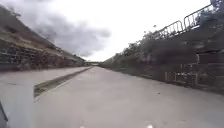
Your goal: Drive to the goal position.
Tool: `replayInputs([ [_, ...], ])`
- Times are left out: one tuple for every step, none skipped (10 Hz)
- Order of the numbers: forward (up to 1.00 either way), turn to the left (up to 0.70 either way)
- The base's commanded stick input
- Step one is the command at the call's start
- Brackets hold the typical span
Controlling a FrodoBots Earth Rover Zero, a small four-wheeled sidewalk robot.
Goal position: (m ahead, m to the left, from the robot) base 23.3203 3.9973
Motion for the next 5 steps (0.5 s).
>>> replayInputs([
  [0.70, 0.00],
  [0.70, 0.00],
  [0.70, 0.00],
  [0.70, 0.00],
  [0.70, 0.00],
])
